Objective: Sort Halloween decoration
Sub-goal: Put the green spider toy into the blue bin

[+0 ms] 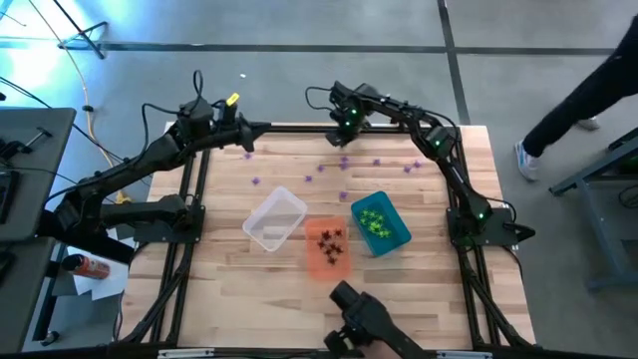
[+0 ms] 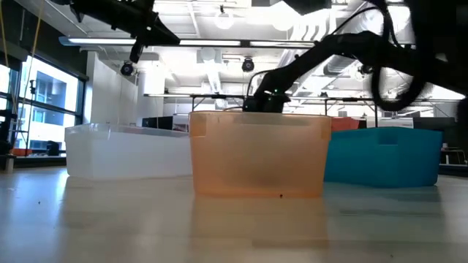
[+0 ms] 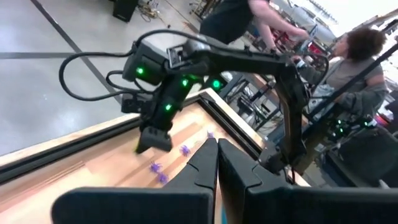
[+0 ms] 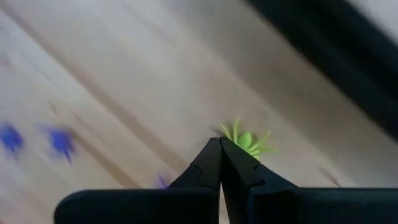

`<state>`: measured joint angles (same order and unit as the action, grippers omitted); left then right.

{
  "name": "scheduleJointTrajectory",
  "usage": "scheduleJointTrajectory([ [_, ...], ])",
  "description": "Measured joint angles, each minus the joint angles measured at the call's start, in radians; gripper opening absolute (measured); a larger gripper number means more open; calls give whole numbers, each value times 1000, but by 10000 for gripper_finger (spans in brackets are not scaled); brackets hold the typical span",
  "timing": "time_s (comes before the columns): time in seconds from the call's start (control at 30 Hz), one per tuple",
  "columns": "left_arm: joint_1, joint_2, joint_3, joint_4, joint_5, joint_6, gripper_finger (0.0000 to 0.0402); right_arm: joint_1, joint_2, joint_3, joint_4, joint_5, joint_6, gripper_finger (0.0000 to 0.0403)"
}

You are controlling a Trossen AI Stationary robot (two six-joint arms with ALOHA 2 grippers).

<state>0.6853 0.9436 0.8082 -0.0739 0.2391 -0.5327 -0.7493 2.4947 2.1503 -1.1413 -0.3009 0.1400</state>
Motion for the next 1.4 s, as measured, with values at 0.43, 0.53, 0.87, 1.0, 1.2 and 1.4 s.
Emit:
scheduleJointTrajectory([
  [0.43,0,0,0,-38,16,11,0,-20,-165,-310,67,-6,-90,0],
  [0.53,0,0,0,-35,15,11,0,-1,-308,-566,239,-27,-17,0],
  [0.87,2,0,0,-33,10,13,0,162,-695,-1184,657,-68,223,0],
  [1.0,2,0,0,-33,10,11,0,185,-756,-1219,708,-4,275,0],
  [1.2,2,0,0,-33,9,12,0,127,-786,-1149,708,90,244,0],
  [1.4,0,0,0,-34,14,11,0,94,-783,-1067,619,-23,203,0],
])
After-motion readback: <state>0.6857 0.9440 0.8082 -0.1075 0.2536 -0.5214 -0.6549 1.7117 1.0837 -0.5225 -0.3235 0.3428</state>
